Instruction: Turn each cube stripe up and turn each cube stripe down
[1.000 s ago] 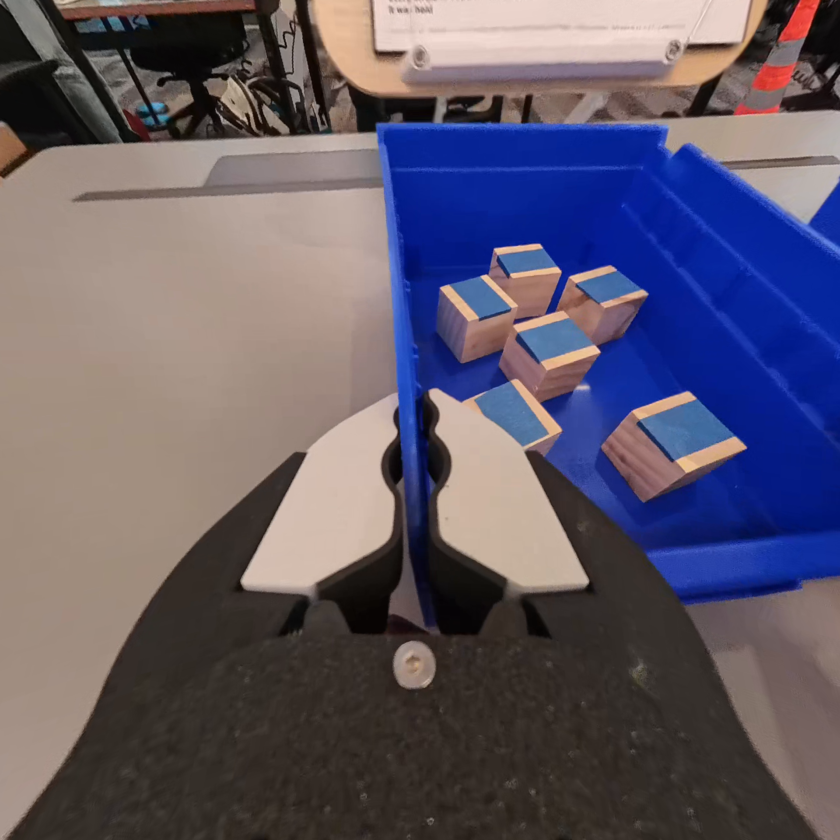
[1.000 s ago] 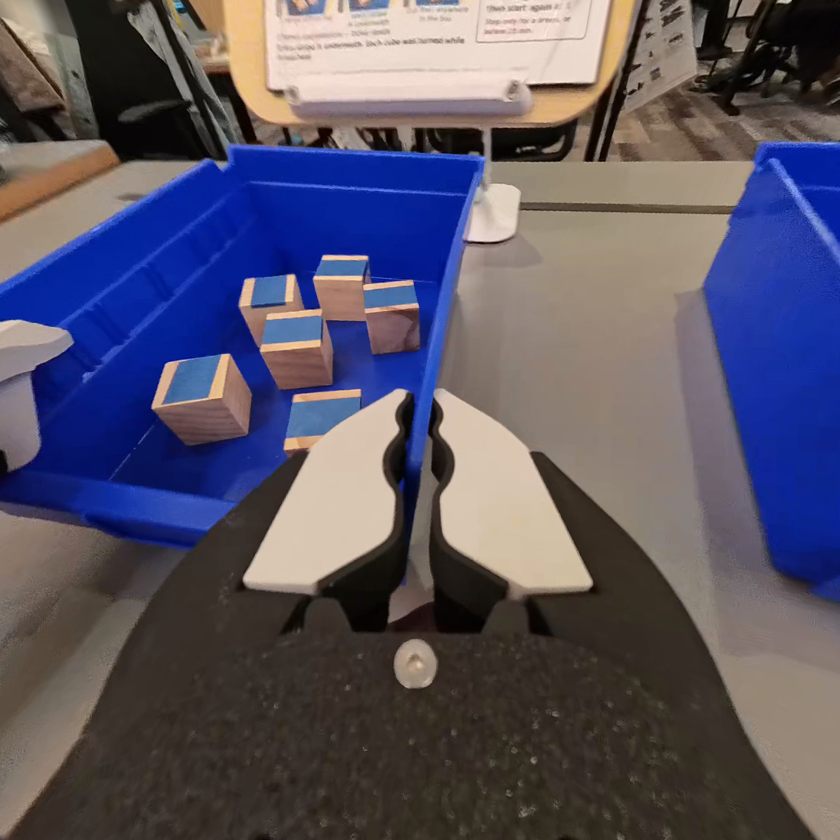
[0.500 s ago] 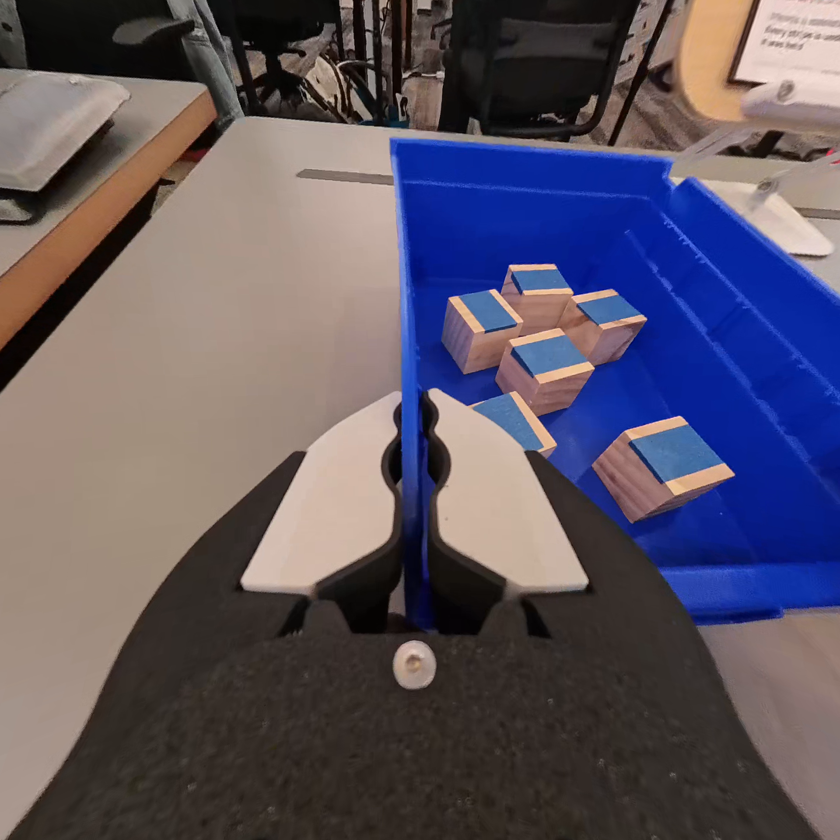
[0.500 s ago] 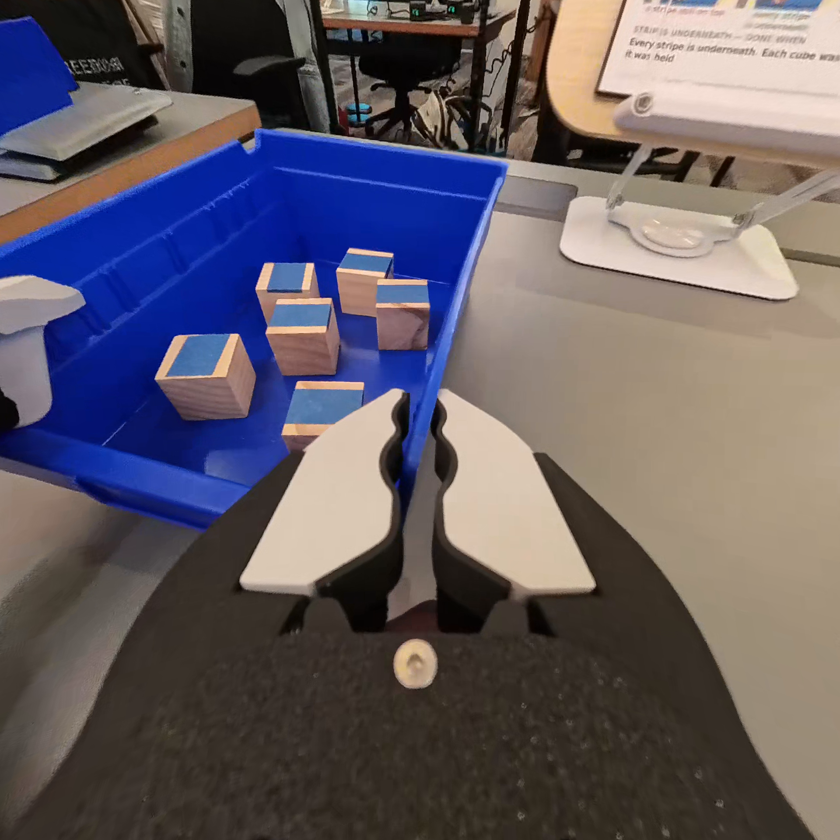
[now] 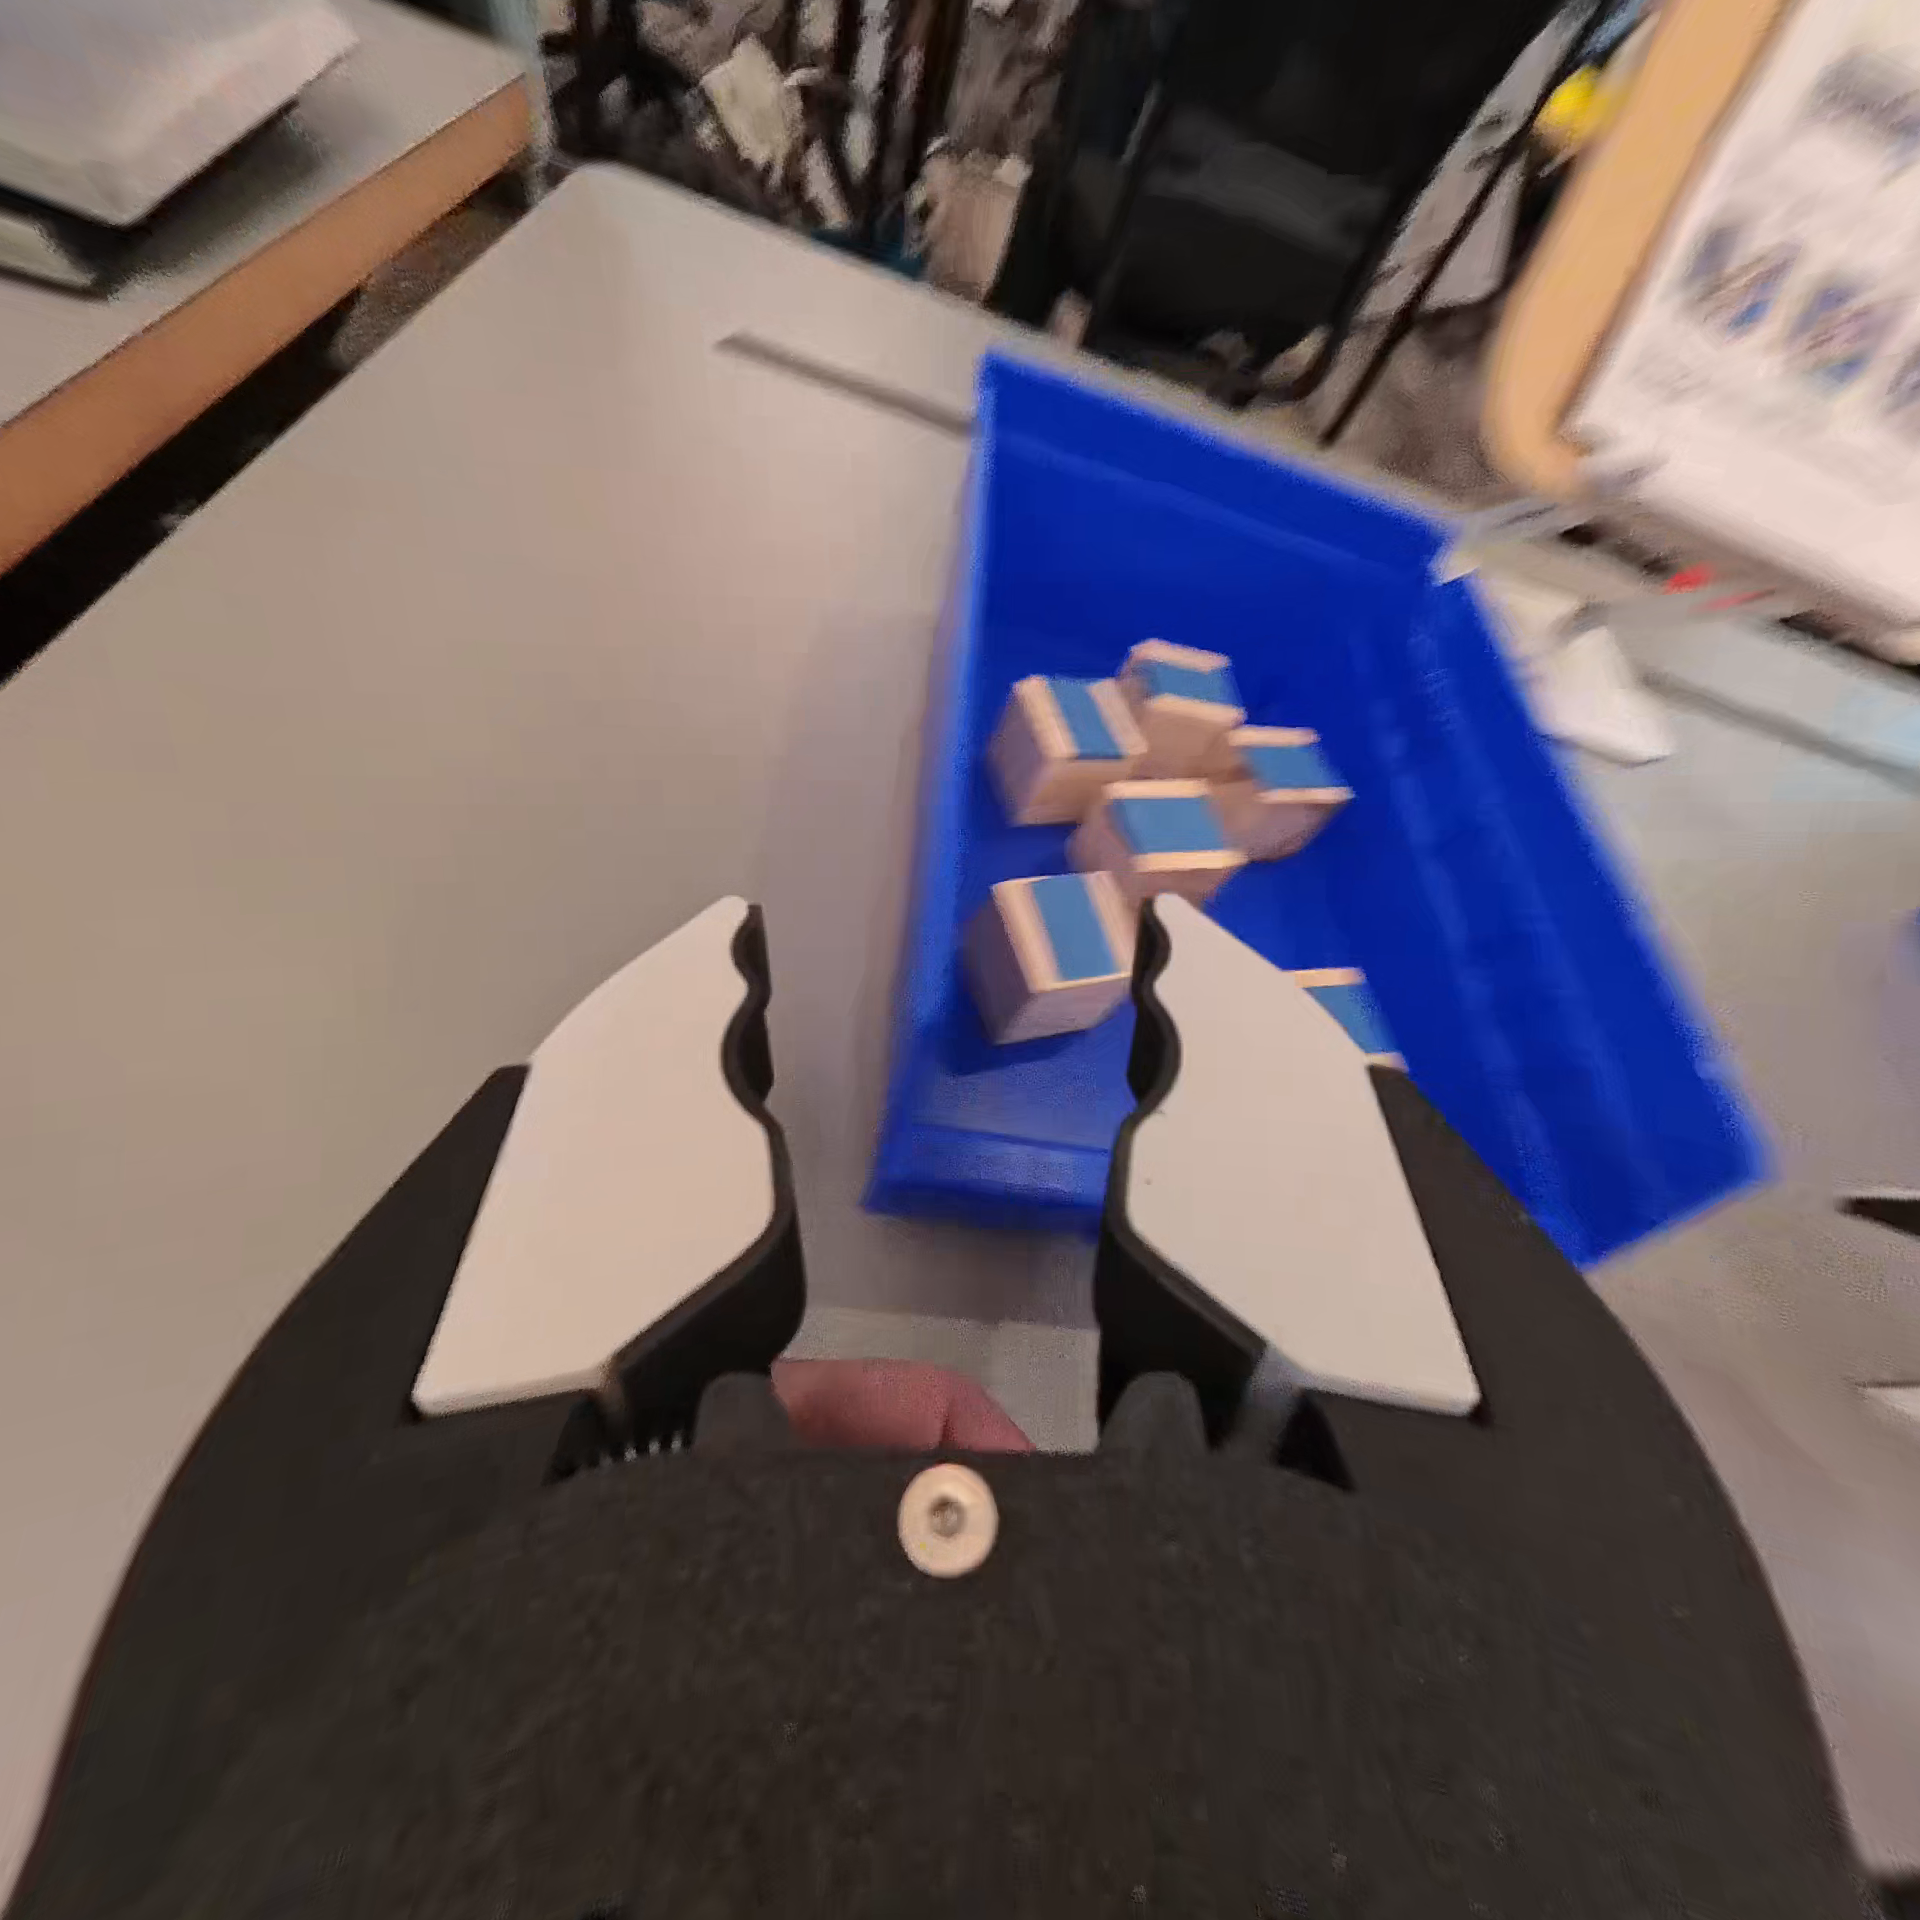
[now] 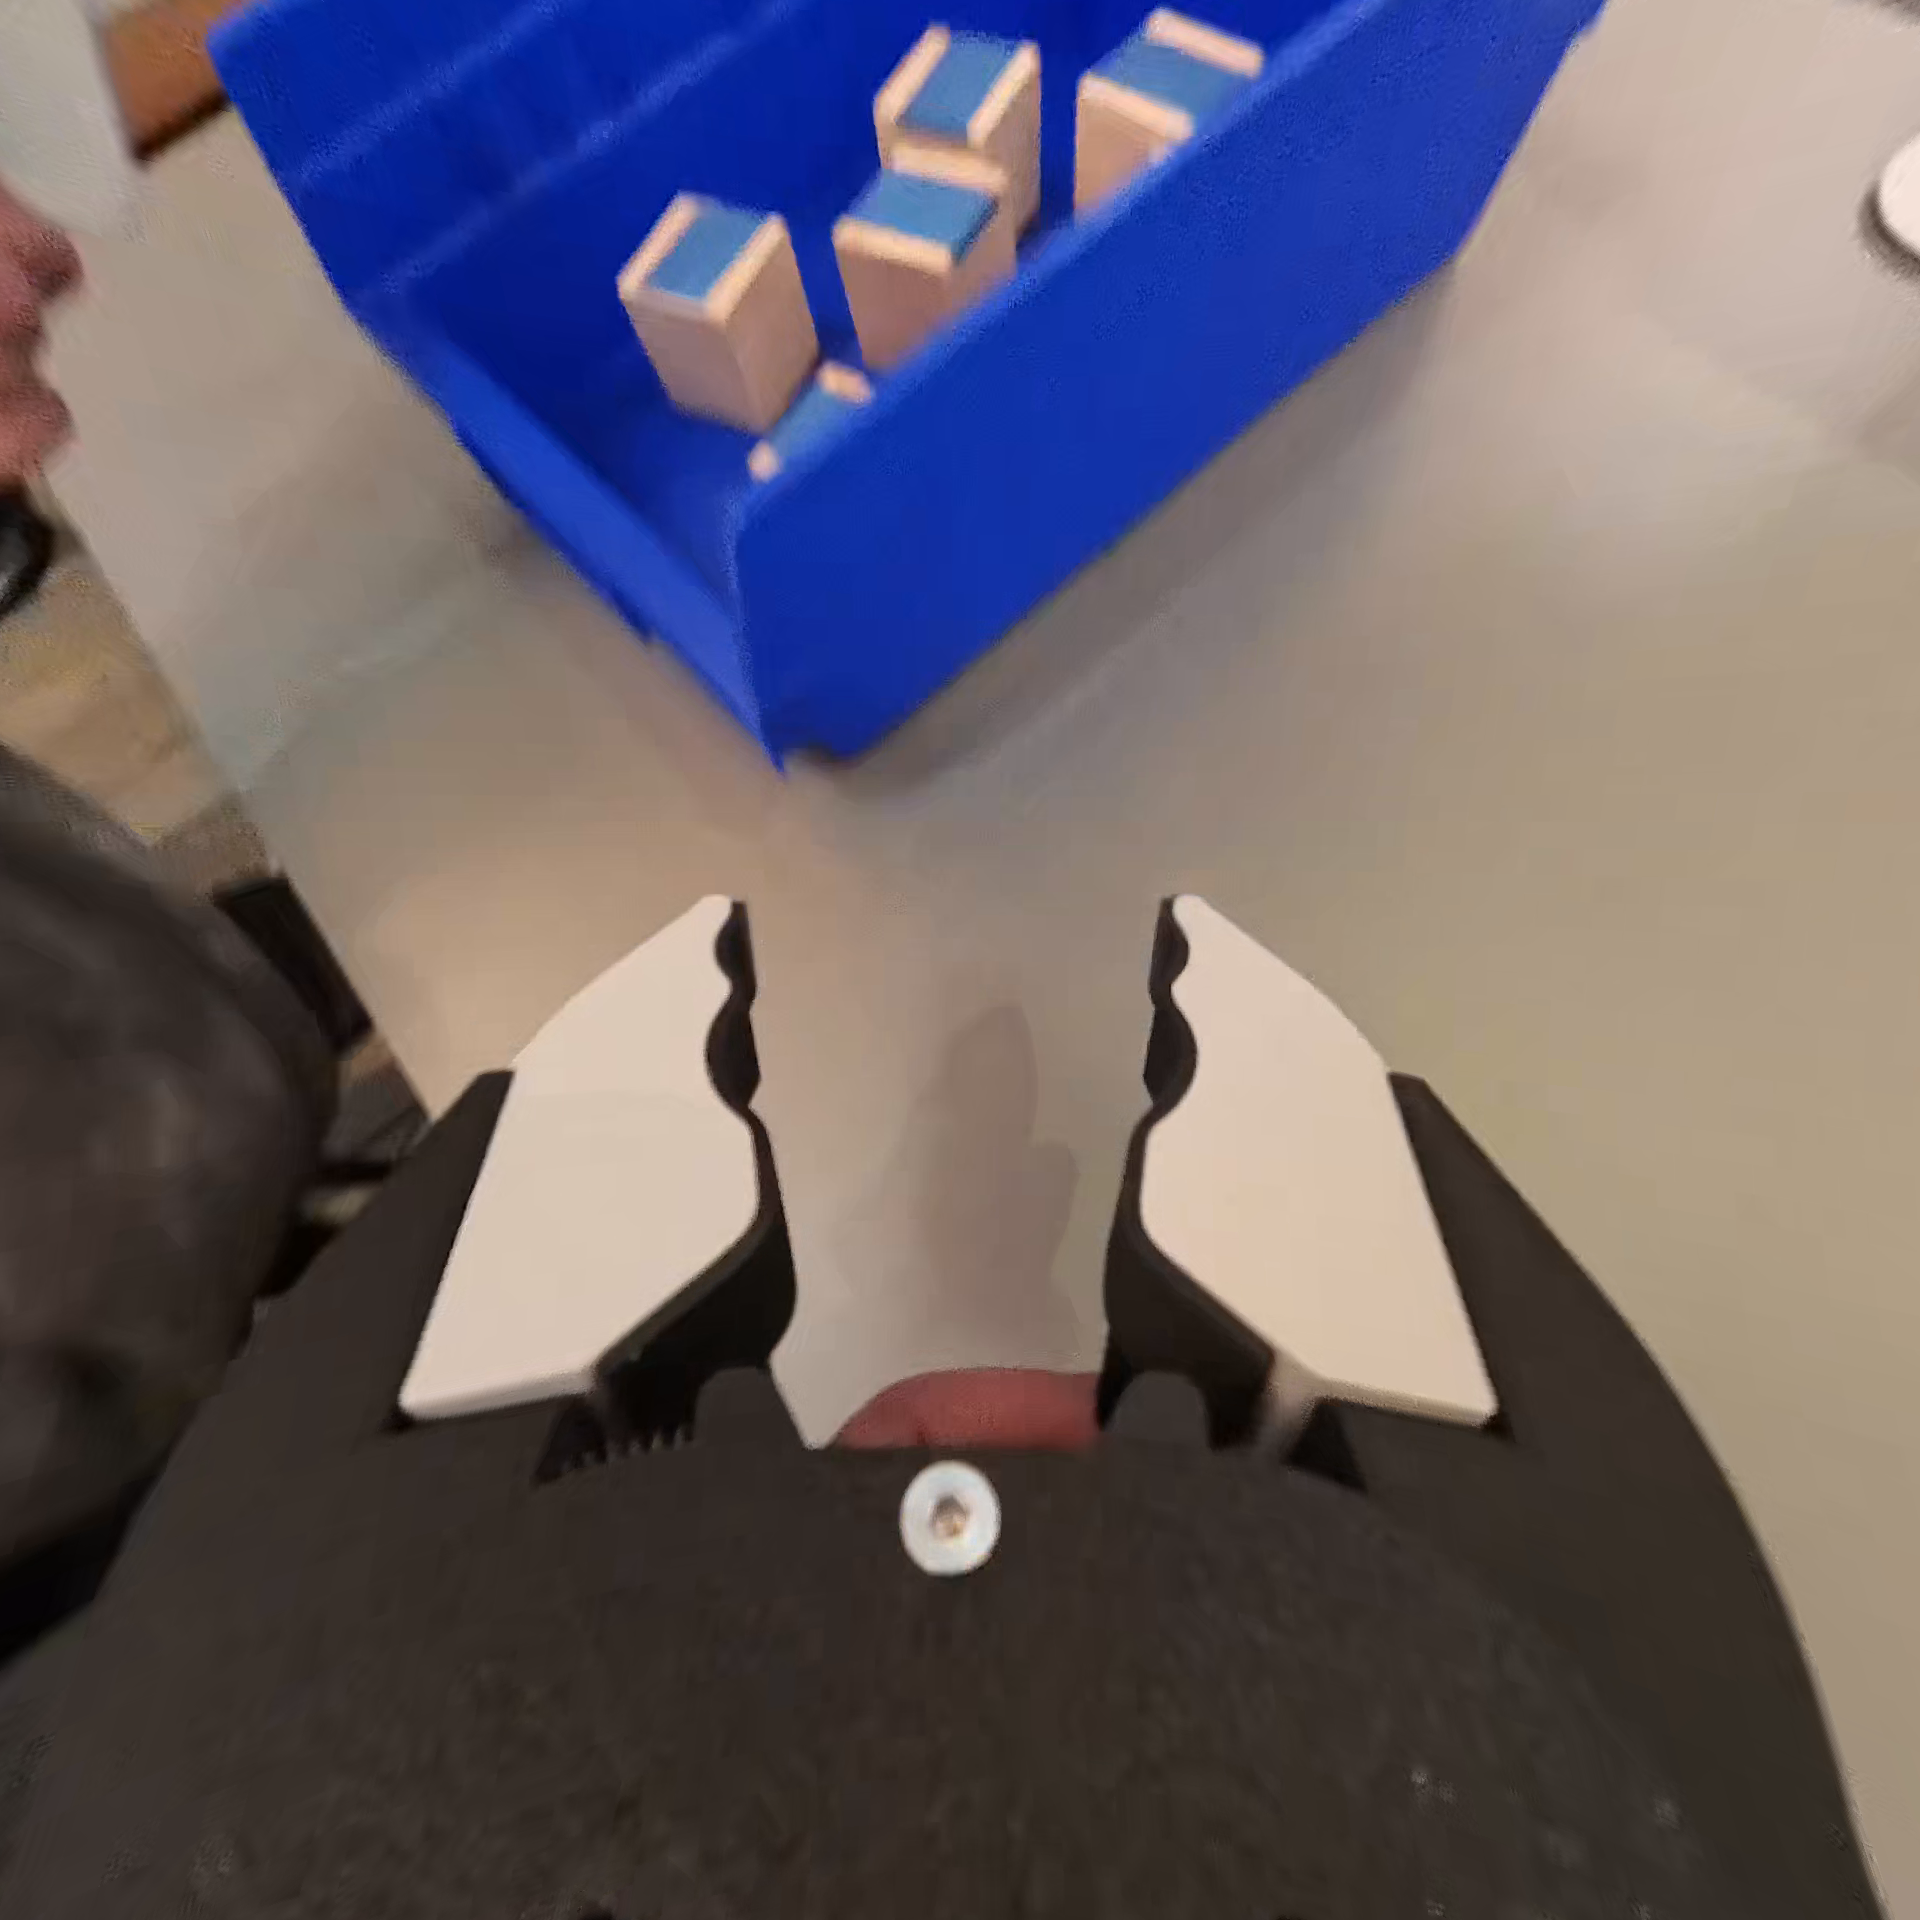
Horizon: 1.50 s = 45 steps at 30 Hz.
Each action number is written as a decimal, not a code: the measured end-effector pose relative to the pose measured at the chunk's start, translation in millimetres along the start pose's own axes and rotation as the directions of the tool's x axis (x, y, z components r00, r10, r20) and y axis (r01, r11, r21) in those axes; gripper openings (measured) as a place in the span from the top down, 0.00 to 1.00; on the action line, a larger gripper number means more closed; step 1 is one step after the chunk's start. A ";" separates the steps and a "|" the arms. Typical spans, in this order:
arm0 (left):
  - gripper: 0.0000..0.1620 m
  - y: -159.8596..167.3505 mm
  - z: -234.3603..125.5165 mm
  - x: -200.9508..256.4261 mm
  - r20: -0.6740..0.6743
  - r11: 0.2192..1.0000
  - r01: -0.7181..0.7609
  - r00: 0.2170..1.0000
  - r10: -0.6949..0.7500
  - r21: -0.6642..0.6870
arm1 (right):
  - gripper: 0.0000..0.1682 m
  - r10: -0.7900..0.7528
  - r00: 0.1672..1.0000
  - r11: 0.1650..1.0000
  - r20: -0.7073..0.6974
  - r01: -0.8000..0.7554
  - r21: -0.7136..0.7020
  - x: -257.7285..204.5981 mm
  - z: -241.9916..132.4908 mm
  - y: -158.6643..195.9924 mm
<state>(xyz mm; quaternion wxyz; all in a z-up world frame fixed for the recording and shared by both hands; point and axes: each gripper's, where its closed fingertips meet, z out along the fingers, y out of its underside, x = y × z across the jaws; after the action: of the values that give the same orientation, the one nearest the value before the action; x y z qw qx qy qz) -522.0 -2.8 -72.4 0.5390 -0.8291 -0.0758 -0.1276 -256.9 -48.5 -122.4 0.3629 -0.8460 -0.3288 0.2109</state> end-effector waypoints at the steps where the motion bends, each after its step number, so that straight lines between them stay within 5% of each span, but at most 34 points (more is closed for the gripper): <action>1: 0.61 -6.3 -8.6 20.2 -0.074 0.999 0.032 0.997 -0.030 0.033 | 0.56 -0.001 1.000 1.000 0.004 0.002 -0.027 10.6 -16.0 10.1; 5: 0.68 2.1 -36.6 135.6 -0.434 0.999 0.026 0.901 -0.013 0.025 | 0.60 0.030 1.000 0.999 0.001 -0.030 0.025 51.5 -79.0 33.7; 11: 0.60 93.1 -40.8 240.0 -0.520 0.906 -0.348 0.835 0.181 -0.242 | 0.61 -0.007 0.980 0.967 -0.198 0.057 0.248 107.0 -143.9 72.8; 14: 0.64 97.1 -47.5 271.7 -0.596 0.920 -0.327 0.790 0.142 -0.214 | 0.61 0.086 0.985 0.932 -0.153 -0.025 0.361 111.3 -155.7 86.5; 18: 0.64 75.0 -32.5 251.1 -0.413 0.951 -0.308 0.865 0.285 0.011 | 0.60 0.166 0.983 0.870 -0.079 -0.108 0.481 114.4 -168.8 88.2; 23: 0.62 87.7 -23.1 216.6 -0.234 0.943 -0.325 0.914 0.333 0.071 | 0.58 0.177 0.952 0.875 -0.251 -0.036 0.483 147.4 -181.2 96.1; 35: 0.62 96.3 -25.5 206.9 -0.336 0.925 -0.379 0.870 0.361 0.012 | 0.61 0.247 0.962 0.865 -0.120 -0.162 0.476 143.5 -173.6 99.7; 40: 0.63 65.6 -19.5 160.7 -0.376 0.748 -0.660 0.710 0.595 -0.063 | 0.61 0.216 0.968 0.874 -0.131 -0.133 0.467 144.0 -172.6 99.2; 45: 0.65 59.4 21.3 138.5 -0.572 0.338 -0.924 0.377 0.728 -0.179 | 0.61 0.187 0.976 0.890 -0.108 -0.122 0.439 137.5 -163.8 98.6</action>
<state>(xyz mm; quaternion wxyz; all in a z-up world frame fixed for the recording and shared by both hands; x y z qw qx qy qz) -371.2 -9.2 -91.9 0.3067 -0.8031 0.5108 -0.0051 -24.1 -80.2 -106.8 0.5457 -0.7819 -0.1779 0.2433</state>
